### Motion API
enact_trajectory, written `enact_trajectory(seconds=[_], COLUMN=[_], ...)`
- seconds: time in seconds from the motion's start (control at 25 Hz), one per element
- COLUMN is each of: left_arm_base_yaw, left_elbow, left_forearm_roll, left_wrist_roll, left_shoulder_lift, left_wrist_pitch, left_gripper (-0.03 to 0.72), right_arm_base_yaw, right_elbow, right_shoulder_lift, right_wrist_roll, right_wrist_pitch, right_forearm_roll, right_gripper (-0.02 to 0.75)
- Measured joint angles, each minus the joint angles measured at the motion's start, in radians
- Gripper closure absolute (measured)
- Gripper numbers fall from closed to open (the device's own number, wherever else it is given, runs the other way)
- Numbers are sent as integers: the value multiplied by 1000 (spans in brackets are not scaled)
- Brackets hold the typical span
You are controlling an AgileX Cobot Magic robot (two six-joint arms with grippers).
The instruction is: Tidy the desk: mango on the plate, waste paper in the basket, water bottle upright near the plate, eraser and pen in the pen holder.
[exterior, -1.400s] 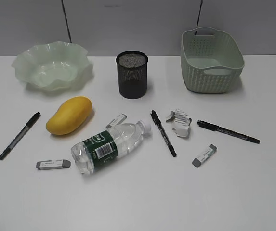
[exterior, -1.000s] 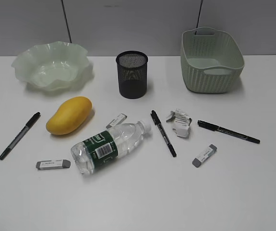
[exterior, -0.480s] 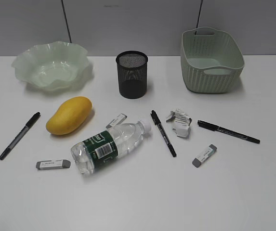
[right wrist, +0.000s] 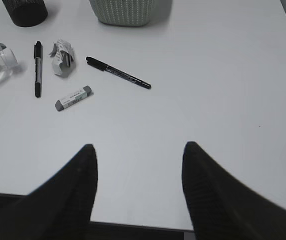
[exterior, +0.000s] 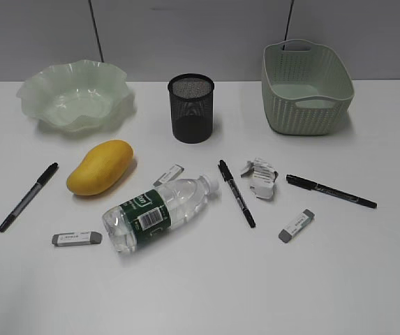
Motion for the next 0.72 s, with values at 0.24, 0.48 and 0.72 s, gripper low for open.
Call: enact_trajectory(seconds=[0.24,0.48,0.72], left_arm_base_yaw=[-27,-88,-209], left_elbow=[-97,-215,-298], left_forearm_roll=[-7,-30,-39], left_wrist_roll=[17,42,62], left_shoulder_lift=[241,521,726], left_wrist_pitch=[-35,-14,-9], left_gripper=[117,117,106], right_arm_base_yaw=[0,0,0], right_elbow=[0,0,0], right_shoulder_lift=[0,0,0], right_wrist_roll=[0,0,0], right_wrist_pitch=[0,0,0], right_forearm_roll=[0,0,0], right_gripper=[300,300,300])
